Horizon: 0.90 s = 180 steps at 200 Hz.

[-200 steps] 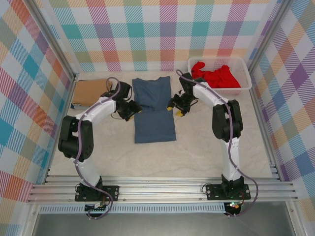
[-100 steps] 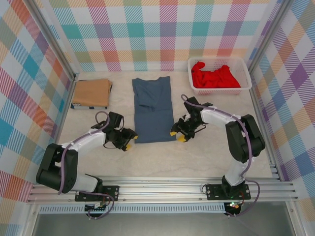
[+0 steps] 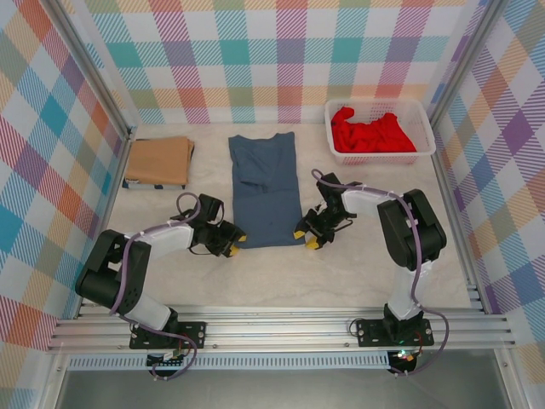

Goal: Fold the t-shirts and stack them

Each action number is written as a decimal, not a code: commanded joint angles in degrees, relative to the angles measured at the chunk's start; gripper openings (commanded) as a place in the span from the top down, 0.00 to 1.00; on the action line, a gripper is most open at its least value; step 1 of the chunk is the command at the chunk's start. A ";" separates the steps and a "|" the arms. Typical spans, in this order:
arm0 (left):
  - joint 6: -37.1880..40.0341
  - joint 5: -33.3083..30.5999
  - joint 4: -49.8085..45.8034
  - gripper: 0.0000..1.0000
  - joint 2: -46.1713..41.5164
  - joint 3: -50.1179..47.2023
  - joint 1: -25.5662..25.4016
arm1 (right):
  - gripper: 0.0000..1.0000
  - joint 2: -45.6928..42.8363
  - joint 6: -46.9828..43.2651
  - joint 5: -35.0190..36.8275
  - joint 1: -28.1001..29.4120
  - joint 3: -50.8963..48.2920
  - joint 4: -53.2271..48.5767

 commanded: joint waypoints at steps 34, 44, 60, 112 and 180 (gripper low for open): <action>3.50 -1.93 -1.28 0.82 3.17 3.45 -0.45 | 0.64 3.02 -0.37 3.70 1.99 3.30 -1.45; 4.16 -2.35 -1.86 0.88 3.44 4.23 -0.45 | 0.70 3.26 -0.41 4.76 1.95 3.92 -1.08; 5.68 -2.96 -3.65 0.97 3.45 5.98 -0.54 | 0.81 3.04 -1.10 6.97 2.04 5.22 -1.19; 11.99 -5.41 -15.86 1.00 0.73 11.49 -1.22 | 1.00 -2.20 -3.70 10.28 3.27 6.85 -4.38; 17.42 -0.90 -31.01 1.00 -10.78 6.35 -8.26 | 1.00 -13.36 -6.80 3.05 7.45 -4.46 -10.93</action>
